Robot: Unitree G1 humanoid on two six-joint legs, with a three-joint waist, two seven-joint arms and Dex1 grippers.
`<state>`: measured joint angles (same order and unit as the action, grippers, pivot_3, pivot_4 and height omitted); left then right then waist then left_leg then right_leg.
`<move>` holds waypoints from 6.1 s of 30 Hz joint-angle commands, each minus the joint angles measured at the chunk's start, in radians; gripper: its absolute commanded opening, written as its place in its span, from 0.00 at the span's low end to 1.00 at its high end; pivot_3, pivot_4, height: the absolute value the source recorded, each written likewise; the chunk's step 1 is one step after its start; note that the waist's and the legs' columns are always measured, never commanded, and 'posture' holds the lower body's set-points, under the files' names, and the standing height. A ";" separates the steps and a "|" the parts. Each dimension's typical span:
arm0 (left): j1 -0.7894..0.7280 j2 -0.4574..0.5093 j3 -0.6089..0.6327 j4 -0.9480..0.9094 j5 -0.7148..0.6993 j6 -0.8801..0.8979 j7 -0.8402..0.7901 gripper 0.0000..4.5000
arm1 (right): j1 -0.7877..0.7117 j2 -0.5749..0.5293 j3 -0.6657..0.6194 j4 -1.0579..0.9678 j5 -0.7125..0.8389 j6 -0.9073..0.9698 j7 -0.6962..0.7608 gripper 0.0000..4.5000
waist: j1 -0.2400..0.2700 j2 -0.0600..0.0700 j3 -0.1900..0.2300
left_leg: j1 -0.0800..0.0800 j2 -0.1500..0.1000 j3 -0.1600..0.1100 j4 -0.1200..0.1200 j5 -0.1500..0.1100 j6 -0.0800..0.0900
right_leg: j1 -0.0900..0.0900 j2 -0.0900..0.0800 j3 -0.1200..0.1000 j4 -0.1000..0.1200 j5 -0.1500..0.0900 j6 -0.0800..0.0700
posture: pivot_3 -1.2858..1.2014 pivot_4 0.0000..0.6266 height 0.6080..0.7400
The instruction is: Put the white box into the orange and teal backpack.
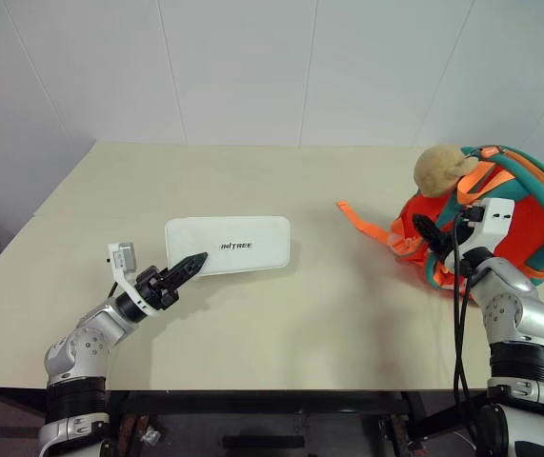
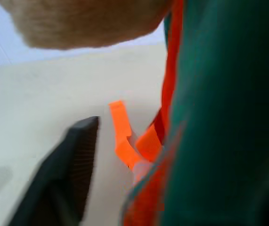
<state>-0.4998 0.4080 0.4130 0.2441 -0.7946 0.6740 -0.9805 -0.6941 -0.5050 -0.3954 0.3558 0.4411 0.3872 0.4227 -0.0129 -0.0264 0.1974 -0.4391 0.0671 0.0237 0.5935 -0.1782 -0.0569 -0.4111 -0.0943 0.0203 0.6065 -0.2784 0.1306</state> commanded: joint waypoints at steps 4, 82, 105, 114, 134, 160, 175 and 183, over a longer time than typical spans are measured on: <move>0.009 0.043 0.037 -0.045 -0.038 -0.020 0.004 0.31 | -0.022 0.006 0.034 -0.028 0.048 -0.008 0.124 0.35 | -0.013 0.000 0.000 | 0.000 0.000 0.000 0.000 0.000 0.000 | 0.000 0.000 0.000 0.001 0.000 0.000 | 0.52 0.24 1.00; -0.028 0.275 0.280 -0.225 -0.548 0.204 0.156 0.31 | 0.187 -0.128 0.386 -0.617 0.538 0.603 0.509 0.13 | -0.014 -0.003 0.000 | 0.000 0.002 0.000 0.001 -0.001 0.000 | -0.001 0.001 0.000 0.000 -0.003 -0.005 | 0.52 0.24 1.00; -0.033 0.313 -0.006 -0.269 -0.450 0.249 0.043 0.31 | 0.194 -0.095 0.378 -0.636 0.510 0.603 0.499 0.13 | -0.013 -0.003 -0.001 | 0.000 0.002 0.000 0.001 -0.001 0.000 | -0.001 0.001 0.000 0.000 -0.010 -0.018 | 0.52 0.24 1.00; -0.030 0.367 -0.049 -0.243 -0.242 0.060 -0.093 0.31 | 0.198 -0.088 0.379 -0.637 0.510 0.603 0.495 0.13 | -0.014 -0.004 -0.001 | 0.000 0.002 0.000 0.001 -0.001 0.000 | 0.000 0.001 0.000 0.000 -0.009 -0.018 | 0.52 0.24 1.00; -0.055 0.593 -0.162 0.003 0.100 -0.223 -0.427 0.31 | 0.177 -0.066 0.394 -0.609 0.486 0.598 0.517 0.13 | -0.015 -0.004 -0.001 | 0.000 0.002 0.002 -0.001 -0.002 0.000 | -0.001 0.000 0.001 -0.003 -0.010 -0.020 | 0.52 0.24 1.00; -0.231 0.613 -0.379 0.065 0.193 -0.267 -0.634 0.31 | 0.175 -0.033 0.405 -0.593 0.466 0.584 0.521 0.13 | -0.010 -0.004 -0.001 | -0.001 0.002 0.002 0.000 -0.002 0.001 | -0.002 0.000 0.001 -0.001 -0.010 -0.020 | 0.52 0.24 1.00; -0.378 0.625 -0.593 0.046 0.095 -0.296 -0.634 0.31 | 0.179 -0.013 0.407 -0.594 0.462 0.576 0.511 0.13 | -0.009 -0.004 -0.001 | -0.001 0.002 0.002 0.001 -0.002 0.001 | -0.002 0.001 0.001 0.001 -0.010 -0.019 | 0.52 0.24 1.00; -0.389 0.608 -0.559 0.033 0.082 -0.282 -0.634 0.31 | 0.186 -0.010 0.403 -0.602 0.459 0.576 0.506 0.13 | -0.013 -0.004 -0.001 | -0.001 0.002 0.002 0.001 -0.002 0.001 | -0.004 0.001 0.001 0.005 -0.006 -0.010 | 0.52 0.24 1.00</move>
<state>-0.8717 1.0144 -0.1785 0.3262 -0.6655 0.3976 -1.5021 -0.5052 -0.5204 0.0045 -0.2256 0.8982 0.9672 0.9341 -0.0262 -0.0303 0.1968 -0.4399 0.0693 0.0257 0.5943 -0.1804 -0.0561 -0.4149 -0.0929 0.0215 0.6119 -0.2838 0.1230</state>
